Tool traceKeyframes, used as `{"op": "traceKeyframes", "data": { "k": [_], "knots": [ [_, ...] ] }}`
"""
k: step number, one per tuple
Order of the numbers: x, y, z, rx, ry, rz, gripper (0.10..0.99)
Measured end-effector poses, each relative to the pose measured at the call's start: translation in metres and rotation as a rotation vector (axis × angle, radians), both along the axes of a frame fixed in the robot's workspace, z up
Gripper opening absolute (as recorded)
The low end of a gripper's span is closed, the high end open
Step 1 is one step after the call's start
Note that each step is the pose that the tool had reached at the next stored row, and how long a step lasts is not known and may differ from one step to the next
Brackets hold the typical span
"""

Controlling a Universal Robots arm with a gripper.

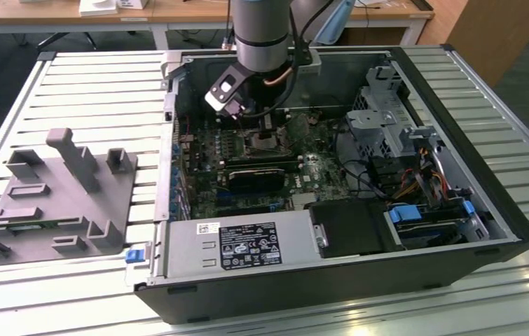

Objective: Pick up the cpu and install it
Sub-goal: 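Place the cpu into insertion slot, then close the cpu cover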

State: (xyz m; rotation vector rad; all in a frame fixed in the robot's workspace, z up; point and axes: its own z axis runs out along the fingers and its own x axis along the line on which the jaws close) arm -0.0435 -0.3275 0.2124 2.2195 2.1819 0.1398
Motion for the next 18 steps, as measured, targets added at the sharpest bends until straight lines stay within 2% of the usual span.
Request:
{"op": "traceKeyframes", "data": {
  "k": [5, 18],
  "knots": [
    [0.0002, 0.0000, 0.0014, 0.000, 0.0030, 0.000, 0.106],
    [0.0002, 0.0000, 0.0082, 0.000, 0.0071, 0.000, 0.106]
  ]
}}
